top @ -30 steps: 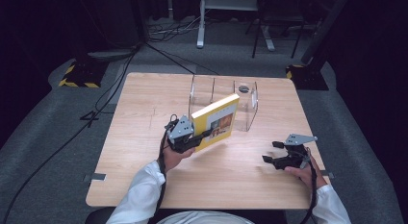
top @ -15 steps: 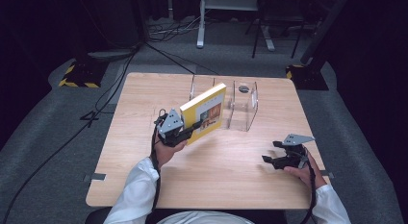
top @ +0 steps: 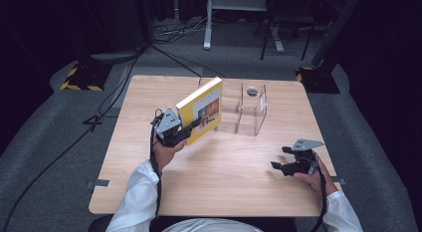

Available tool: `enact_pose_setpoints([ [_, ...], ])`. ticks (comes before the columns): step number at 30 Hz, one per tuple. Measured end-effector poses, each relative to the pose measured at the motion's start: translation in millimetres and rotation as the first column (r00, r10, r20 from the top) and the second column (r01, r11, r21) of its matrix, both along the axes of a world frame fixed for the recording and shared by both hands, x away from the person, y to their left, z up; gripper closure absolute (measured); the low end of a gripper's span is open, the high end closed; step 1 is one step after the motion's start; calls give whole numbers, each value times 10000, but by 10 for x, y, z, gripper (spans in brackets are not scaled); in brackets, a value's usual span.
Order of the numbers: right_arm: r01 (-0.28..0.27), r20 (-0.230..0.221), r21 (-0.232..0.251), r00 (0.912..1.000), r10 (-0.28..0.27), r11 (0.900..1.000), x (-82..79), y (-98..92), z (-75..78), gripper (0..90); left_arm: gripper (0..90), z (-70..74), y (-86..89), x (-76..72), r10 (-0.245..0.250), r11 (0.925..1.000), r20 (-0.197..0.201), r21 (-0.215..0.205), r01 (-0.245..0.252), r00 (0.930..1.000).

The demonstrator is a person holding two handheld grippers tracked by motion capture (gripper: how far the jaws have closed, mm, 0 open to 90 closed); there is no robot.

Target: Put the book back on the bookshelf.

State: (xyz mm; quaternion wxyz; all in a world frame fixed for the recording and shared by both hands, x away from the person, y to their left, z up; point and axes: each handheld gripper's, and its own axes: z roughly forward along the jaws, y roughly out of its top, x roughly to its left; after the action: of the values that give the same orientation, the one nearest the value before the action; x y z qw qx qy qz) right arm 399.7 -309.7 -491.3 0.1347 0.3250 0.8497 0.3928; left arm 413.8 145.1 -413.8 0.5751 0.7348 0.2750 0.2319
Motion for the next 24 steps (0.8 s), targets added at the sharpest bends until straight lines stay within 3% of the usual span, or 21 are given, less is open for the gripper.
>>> enact_pose_setpoints([
  [13,-33,-69,-16,10000,33,10000,6,0,-8,174,760,1,107,25,468,9988,-114,-106,-469,9988],
  [16,-38,-73,-44,10000,38,10000,4,5,-8,174,760,1,83,31,557,9984,-59,63,-557,9984],
  [24,-97,-161,-44,9998,96,9999,6,7,-16,174,760,1,43,85,850,9964,-145,-13,-851,9963],
])
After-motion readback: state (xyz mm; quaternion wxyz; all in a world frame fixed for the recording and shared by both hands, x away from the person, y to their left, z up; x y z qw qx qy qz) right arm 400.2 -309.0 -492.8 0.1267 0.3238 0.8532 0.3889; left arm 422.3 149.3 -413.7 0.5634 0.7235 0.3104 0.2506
